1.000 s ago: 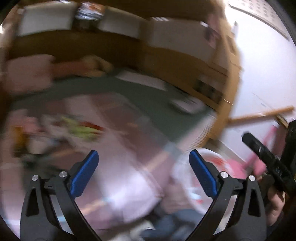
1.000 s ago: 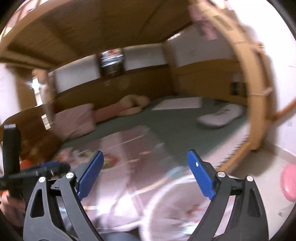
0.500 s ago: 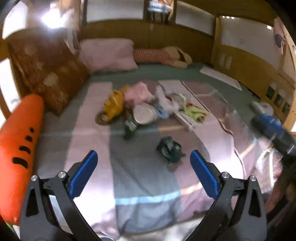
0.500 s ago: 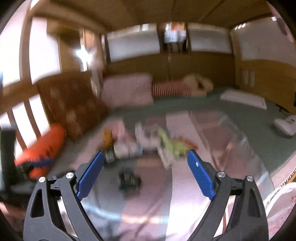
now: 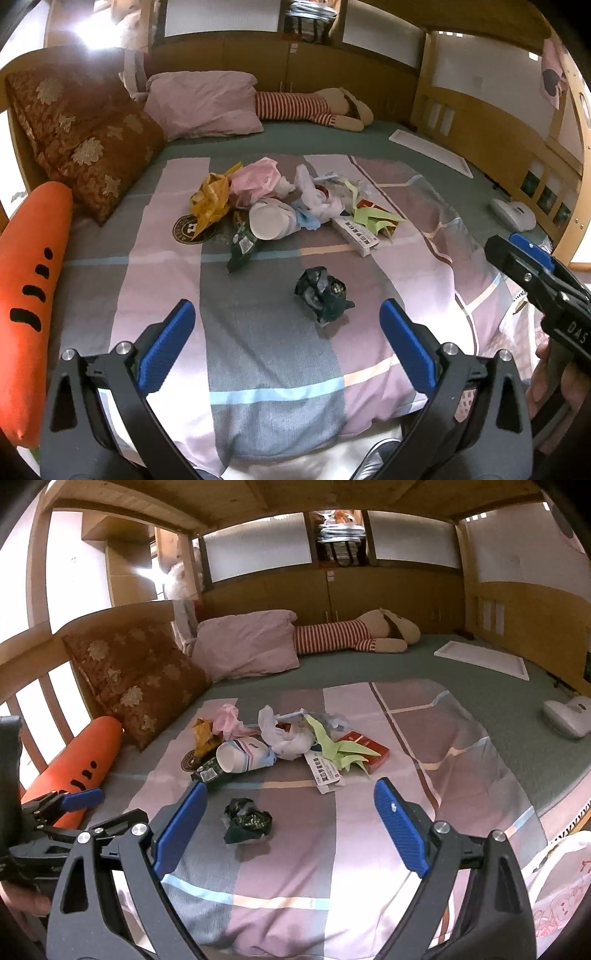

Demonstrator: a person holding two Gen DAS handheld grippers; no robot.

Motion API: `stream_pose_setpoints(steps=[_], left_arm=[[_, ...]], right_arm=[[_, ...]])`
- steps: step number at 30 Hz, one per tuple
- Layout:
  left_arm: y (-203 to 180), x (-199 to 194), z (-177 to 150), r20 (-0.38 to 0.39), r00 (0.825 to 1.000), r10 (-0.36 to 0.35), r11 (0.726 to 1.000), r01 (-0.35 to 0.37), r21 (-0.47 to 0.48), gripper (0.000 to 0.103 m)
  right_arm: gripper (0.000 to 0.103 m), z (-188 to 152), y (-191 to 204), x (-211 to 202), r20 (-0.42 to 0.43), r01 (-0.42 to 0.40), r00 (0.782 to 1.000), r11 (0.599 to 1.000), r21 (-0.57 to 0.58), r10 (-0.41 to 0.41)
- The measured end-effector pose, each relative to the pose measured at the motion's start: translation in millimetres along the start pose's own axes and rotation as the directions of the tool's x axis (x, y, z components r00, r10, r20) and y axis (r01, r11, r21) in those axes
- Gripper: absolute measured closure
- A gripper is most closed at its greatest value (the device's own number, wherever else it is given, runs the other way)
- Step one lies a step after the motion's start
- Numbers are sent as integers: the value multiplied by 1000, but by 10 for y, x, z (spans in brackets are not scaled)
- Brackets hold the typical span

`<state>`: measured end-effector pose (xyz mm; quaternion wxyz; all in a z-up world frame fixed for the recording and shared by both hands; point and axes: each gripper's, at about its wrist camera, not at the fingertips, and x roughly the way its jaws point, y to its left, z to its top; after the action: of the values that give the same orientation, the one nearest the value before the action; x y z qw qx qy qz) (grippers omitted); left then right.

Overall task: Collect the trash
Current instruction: 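Return the left tool to the bed and grasp the dark green snack bag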

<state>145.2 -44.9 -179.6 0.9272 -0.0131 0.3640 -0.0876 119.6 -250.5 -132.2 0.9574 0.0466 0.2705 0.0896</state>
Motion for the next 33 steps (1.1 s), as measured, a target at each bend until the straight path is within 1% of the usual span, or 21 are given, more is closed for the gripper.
stream_pose_setpoints(steps=[4, 8, 17, 22, 24, 27, 31, 33], left_arm=[[4, 28, 6, -14, 1000, -9, 1000, 9, -8, 4], [-34, 40, -2, -17, 1000, -7, 1000, 7, 8, 4], [-56, 56, -11, -22, 1000, -9, 1000, 9, 6, 4], [-116, 163, -2, -46, 999, -15, 1000, 16, 10, 4], [-167, 282, 27, -76, 996, -40, 999, 41, 4, 4], [-257, 460, 80, -105, 993, -51, 999, 53, 13, 4], [-385, 818, 171, -142, 989, -44, 999, 48, 21, 4], [-436, 984, 201, -158, 986, -45, 999, 49, 20, 4]], right_arm=[[13, -2, -9, 8, -1, 0, 1000, 1000, 2, 0], [13, -25, -1, 32, -8, -1, 1000, 1000, 3, 1], [13, -35, 32, 71, -19, 1, 1000, 1000, 2, 0], [13, -6, -20, 117, -21, 18, 1000, 1000, 5, -18], [13, 77, -116, 202, -27, 27, 999, 999, 23, -26], [13, 243, -390, 415, -45, 23, 999, 994, 109, -19], [13, 473, -721, 928, -87, 71, 994, 987, 145, -59], [13, 514, -856, 1257, -130, 75, 990, 983, 167, -54]])
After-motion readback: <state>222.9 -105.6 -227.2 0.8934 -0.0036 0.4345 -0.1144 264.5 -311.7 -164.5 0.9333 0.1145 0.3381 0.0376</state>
